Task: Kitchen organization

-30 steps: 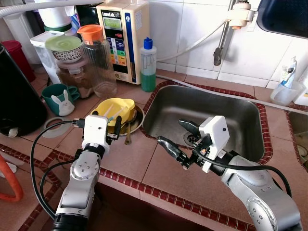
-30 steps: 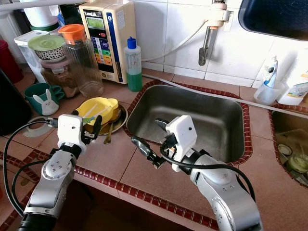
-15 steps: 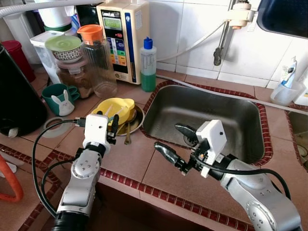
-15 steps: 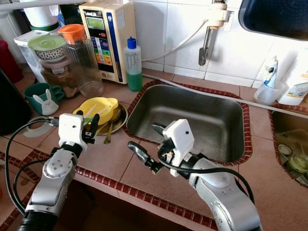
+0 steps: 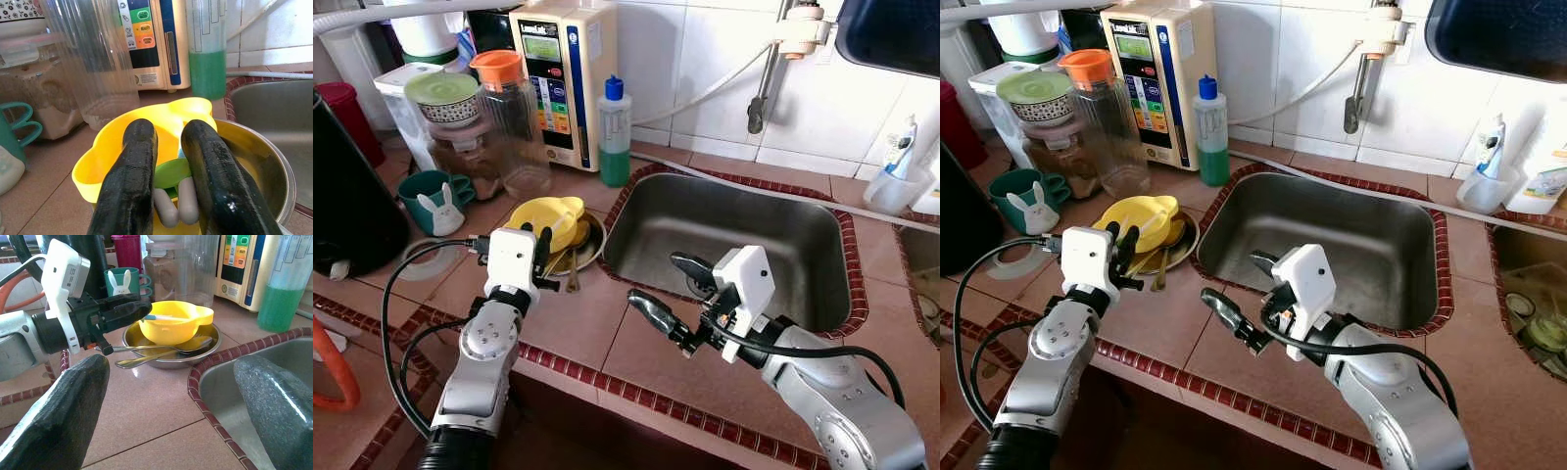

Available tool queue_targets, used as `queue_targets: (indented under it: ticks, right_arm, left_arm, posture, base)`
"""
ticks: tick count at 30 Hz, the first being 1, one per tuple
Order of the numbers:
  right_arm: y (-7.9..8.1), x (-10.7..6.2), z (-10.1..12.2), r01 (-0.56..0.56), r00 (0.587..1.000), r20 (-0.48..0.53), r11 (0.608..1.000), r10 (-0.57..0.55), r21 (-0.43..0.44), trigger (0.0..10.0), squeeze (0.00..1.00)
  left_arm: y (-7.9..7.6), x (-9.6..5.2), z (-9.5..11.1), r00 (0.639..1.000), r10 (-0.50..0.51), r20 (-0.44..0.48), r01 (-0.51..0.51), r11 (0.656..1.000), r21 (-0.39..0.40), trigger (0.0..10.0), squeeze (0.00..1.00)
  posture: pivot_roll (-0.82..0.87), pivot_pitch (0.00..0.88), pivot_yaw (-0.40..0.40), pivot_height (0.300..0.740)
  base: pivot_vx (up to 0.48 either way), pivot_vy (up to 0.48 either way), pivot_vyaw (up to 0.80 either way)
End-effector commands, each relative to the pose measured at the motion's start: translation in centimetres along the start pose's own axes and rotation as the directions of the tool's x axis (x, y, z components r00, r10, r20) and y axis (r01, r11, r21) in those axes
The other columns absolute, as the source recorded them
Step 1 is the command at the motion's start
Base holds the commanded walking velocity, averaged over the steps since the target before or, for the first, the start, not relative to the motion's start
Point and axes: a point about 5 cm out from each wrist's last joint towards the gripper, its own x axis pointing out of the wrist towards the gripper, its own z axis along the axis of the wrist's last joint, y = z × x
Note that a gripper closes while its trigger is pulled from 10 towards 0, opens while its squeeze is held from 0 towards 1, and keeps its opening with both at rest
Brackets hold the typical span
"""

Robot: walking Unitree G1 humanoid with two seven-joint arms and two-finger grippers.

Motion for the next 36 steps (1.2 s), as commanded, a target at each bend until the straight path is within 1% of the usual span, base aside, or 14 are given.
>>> queue_targets:
  ticks: [1, 9, 12, 16, 20, 26, 28, 29, 30, 34, 35, 36]
  right_arm:
    - [0.2, 0.0, 0.4, -0.006, 1.0, 0.01, 1.0, 0.006, -0.014, 10.0, 0.0]
    - [0.1, 0.0, 0.3, 0.003, 1.0, 0.008, 1.0, -0.003, -0.015, 10.0, 0.0]
    - [0.0, 0.0, 0.4, 0.009, 1.0, 0.011, 1.0, -0.008, -0.016, 10.0, 0.0]
    - [-0.1, 0.0, 0.4, 0.012, 1.0, 0.012, 1.0, -0.012, -0.017, 10.0, 0.0]
    - [-0.2, 0.1, 0.4, 0.015, 1.0, 0.015, 1.0, -0.015, -0.019, 10.0, 0.0]
    - [-0.3, 0.1, 0.5, 0.021, 1.0, 0.019, 1.0, -0.02, -0.023, 10.0, 0.0]
    - [-0.5, 0.2, 0.5, 0.039, 0.999, 0.025, 0.999, -0.038, -0.026, 10.0, 0.0]
    - [-0.8, 0.2, 0.6, 0.063, 0.998, 0.034, 0.998, -0.062, -0.027, 10.0, 0.0]
    - [-1.3, 0.2, 0.7, 0.104, 0.993, 0.049, 0.994, -0.103, -0.02, 10.0, 0.0]
    - [-1.9, 0.2, 1.0, 0.157, 0.985, 0.078, 0.988, -0.157, -0.002, 10.0, 0.0]
    - [-2.5, 0.2, 1.2, 0.198, 0.976, 0.092, 0.98, -0.198, 0.007, 10.0, 0.0]
    - [-2.7, 0.2, 1.3, 0.217, 0.972, 0.097, 0.976, -0.216, 0.008, 10.0, 0.0]
  left_arm:
    - [0.0, 0.3, 0.8, 0.999, -0.002, 0.032, 0.002, 1.0, 0.01, 0.0, 0.0]
    - [0.1, 0.3, 1.6, 0.998, -0.002, 0.069, 0.0, 1.0, 0.022, 0.0, 0.0]
    - [0.0, 0.2, 2.3, 0.994, -0.011, 0.107, 0.006, 0.999, 0.049, 0.0, 0.0]
    - [0.0, 0.2, 2.7, 0.993, -0.014, 0.121, 0.008, 0.999, 0.05, 0.0, 0.0]
    - [-0.1, 0.3, 3.6, 0.985, -0.03, 0.169, 0.016, 0.996, 0.082, 0.0, 0.0]
    - [-0.4, 0.5, 4.5, 0.977, -0.05, 0.206, 0.031, 0.995, 0.094, 0.0, 0.0]
    - [-0.9, 0.7, 5.3, 0.967, -0.083, 0.241, 0.06, 0.993, 0.1, 0.0, 0.0]
    - [-1.3, 0.9, 5.9, 0.96, -0.101, 0.261, 0.08, 0.993, 0.092, 0.0, 0.0]
    - [-1.9, 1.3, 6.8, 0.947, -0.136, 0.292, 0.12, 0.99, 0.073, 0.0, 0.0]
    - [-2.9, 1.7, 7.9, 0.929, -0.182, 0.323, 0.177, 0.983, 0.045, 0.0, 0.0]
    - [-3.4, 2.0, 8.5, 0.919, -0.204, 0.337, 0.211, 0.977, 0.019, 0.0, 0.0]
    - [-3.6, 2.2, 8.7, 0.914, -0.214, 0.343, 0.221, 0.975, 0.021, 0.0, 0.0]
  posture:
    - [0.07, 0.0, 0.036, 0.74]
    - [0.07, 0.0, 0.037, 0.74]
    - [0.07, 0.0, 0.038, 0.74]
    - [0.07, 0.0, 0.037, 0.74]
    - [0.08, 0.0, 0.035, 0.74]
    - [0.07, 0.0, 0.033, 0.74]
    - [0.07, 0.0, 0.033, 0.74]
    - [0.07, 0.0, 0.032, 0.74]
    - [0.07, 0.0, 0.032, 0.74]
    - [0.07, 0.0, 0.032, 0.74]
    - [0.07, 0.0, 0.031, 0.74]
    - [0.07, 0.0, 0.033, 0.74]
  base:
    - [0.0, 0.0, 0.0]
    - [0.0, 0.0, 0.0]
    - [0.0, 0.0, 0.0]
    - [0.0, 0.0, 0.0]
    - [0.0, 0.0, 0.0]
    - [0.0, 0.0, 0.0]
    - [0.0, 0.0, 0.0]
    - [0.0, 0.0, 0.0]
    - [0.0, 0.0, 0.0]
    - [0.0, 0.0, 0.0]
    - [0.0, 0.0, 0.0]
    - [0.0, 0.0, 0.0]
